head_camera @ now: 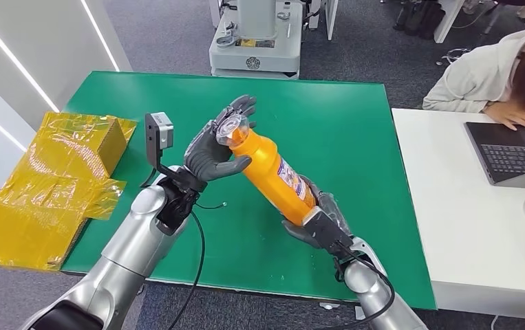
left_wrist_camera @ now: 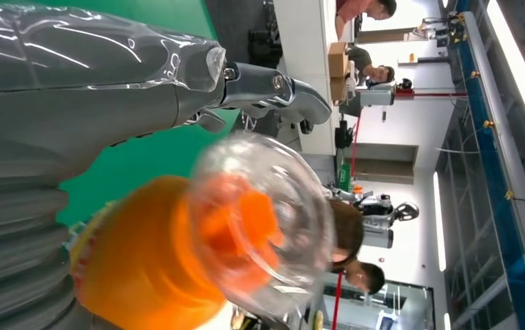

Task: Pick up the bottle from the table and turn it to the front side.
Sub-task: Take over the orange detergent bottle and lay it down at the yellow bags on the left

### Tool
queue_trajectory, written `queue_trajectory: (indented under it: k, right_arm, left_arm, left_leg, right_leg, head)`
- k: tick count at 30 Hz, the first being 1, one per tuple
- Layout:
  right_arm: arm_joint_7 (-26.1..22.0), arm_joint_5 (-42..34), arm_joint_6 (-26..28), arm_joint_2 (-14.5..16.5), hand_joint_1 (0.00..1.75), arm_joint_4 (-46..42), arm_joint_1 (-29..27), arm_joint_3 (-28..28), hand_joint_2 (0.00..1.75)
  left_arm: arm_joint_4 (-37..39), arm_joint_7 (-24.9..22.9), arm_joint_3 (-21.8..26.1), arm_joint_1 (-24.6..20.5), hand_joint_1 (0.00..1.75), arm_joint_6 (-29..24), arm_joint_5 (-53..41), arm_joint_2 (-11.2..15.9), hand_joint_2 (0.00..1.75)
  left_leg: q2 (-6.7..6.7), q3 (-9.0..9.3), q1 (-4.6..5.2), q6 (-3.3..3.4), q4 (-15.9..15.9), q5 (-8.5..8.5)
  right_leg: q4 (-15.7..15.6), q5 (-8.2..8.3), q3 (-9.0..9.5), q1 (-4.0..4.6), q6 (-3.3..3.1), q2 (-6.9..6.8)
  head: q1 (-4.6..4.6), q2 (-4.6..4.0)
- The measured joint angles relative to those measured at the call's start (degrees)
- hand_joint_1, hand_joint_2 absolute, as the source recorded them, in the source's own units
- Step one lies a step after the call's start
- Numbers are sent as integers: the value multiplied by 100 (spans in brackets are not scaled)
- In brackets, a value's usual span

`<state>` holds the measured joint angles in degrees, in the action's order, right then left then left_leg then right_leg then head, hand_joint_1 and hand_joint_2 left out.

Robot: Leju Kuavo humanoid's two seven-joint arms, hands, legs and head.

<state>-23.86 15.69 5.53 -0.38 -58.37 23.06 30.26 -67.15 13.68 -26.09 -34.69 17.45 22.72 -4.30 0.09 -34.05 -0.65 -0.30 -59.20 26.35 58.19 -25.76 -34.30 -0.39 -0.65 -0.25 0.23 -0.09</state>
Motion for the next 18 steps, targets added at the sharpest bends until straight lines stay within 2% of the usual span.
queue_trajectory:
  k: [7,18]
  right_arm:
    - [74,71,137,-1,175,201,0,1,175]
    - [-3,59,296,-1,175,379,16,-16,175]
  left_arm:
    - [272,-91,-103,-166,0,22,152,-140,175]
    - [429,-101,-167,-189,0,99,209,-179,175]
  left_leg:
    - [2,1,0,0,-1,0]
    - [3,-1,-1,0,-1,0]
  right_leg:
    - [0,0,-2,0,0,2]
    - [2,0,-4,0,0,3]
  head:
    - [-1,0]
    - [-1,0]
